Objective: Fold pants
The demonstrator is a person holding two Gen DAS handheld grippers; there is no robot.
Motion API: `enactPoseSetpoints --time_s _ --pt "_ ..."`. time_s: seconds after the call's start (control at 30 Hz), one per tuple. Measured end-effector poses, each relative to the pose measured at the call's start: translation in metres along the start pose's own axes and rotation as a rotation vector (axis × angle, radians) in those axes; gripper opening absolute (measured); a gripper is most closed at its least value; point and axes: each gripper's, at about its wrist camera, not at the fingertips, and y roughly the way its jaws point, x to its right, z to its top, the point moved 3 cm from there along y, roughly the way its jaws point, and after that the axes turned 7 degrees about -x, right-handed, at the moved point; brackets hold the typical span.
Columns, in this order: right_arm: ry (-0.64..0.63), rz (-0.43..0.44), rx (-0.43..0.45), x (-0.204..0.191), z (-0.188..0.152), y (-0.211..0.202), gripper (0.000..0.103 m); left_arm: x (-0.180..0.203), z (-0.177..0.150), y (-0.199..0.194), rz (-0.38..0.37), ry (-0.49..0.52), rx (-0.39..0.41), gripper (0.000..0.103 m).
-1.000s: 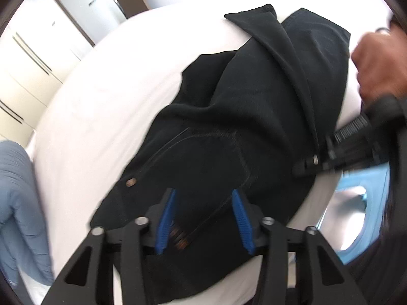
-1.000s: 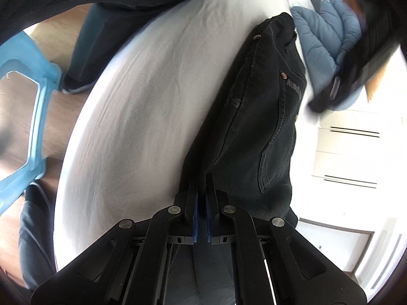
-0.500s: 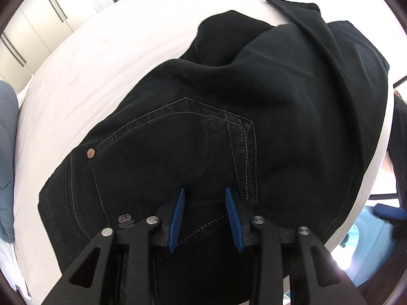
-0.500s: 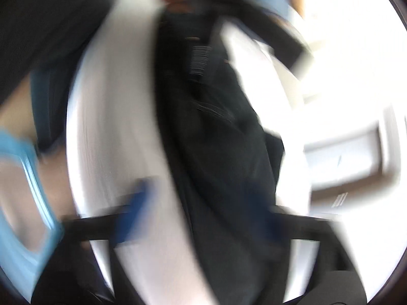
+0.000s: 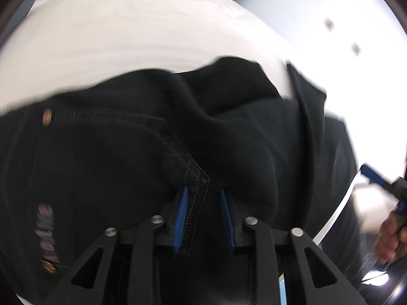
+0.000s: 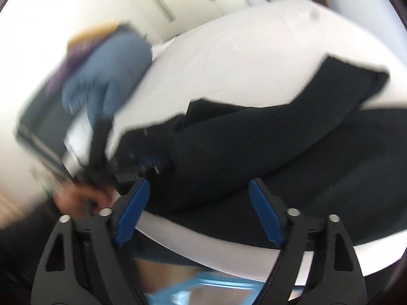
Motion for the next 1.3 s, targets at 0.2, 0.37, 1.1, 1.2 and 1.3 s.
enactPoseSetpoints --time_s 0.2,0.37,1.1,1.2,1.3 --pt "0.198 0.033 0.091 0.055 0.047 -0.015 0.056 -0.033 -0.01 -0.003 -0.145 -0.16 0.036 0.005" --pt "0.326 -0.139 0.131 0.122 0.141 -0.016 0.056 -0.023 -0.008 0.006 -0.074 -0.111 0.036 0.005" --pt "0.276 -0.852 -0.203 0.216 0.302 0.142 0.057 0.01 0.006 0.024 0.1 0.002 0.044 0.005" --pt "0.222 -0.852 -0.213 0.213 0.313 0.149 0.023 0.009 0.006 0.023 0.096 -0.005 0.046 0.005" --pt "0.26 -0.778 -0.175 0.221 0.319 0.132 0.006 0.006 0.005 0.019 0.104 -0.001 0.046 0.005"
